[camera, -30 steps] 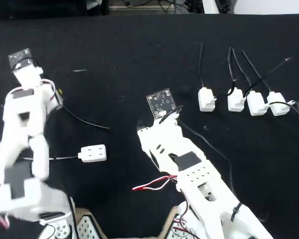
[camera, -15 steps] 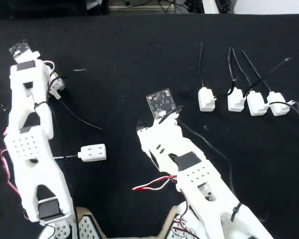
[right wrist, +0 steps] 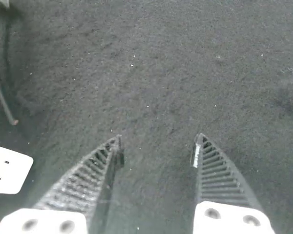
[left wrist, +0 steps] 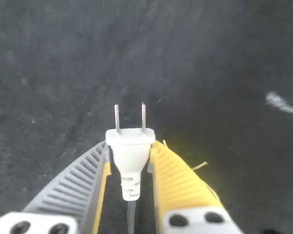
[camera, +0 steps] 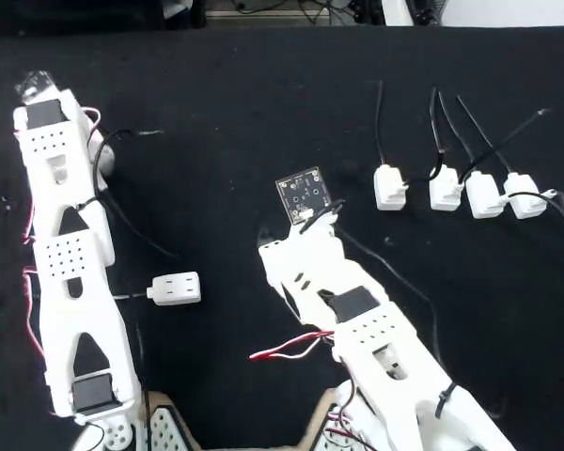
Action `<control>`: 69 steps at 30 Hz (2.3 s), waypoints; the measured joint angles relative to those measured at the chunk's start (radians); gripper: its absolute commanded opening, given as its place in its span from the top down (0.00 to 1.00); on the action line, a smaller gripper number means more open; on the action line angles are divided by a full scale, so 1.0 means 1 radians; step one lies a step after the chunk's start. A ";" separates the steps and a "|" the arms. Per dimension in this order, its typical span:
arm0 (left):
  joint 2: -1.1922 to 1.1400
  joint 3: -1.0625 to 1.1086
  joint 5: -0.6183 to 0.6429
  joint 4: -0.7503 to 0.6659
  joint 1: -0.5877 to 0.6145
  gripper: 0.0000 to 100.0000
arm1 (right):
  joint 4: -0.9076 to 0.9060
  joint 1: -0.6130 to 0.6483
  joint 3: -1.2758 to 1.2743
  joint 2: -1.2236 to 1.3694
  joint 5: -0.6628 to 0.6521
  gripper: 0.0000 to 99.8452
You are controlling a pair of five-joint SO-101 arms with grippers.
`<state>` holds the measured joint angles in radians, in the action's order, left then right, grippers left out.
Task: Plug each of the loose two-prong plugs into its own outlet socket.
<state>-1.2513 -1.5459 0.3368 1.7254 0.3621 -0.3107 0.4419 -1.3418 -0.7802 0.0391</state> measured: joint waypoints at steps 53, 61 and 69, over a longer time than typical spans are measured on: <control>1.169 1.363 -0.153 -0.046 -0.462 0.97 | -0.879 -0.279 0.368 -0.643 -0.264 0.78; 1.169 1.494 0.031 -0.101 -0.718 0.97 | -0.982 -0.451 0.288 -0.939 -0.376 0.78; 1.175 1.714 0.121 -0.364 -0.891 0.97 | -0.982 -0.488 0.255 -0.980 -0.379 0.78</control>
<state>-0.0760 0.1680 0.4580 1.3617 -0.5294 -1.2927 -0.0460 -1.0871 -1.7607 -0.3399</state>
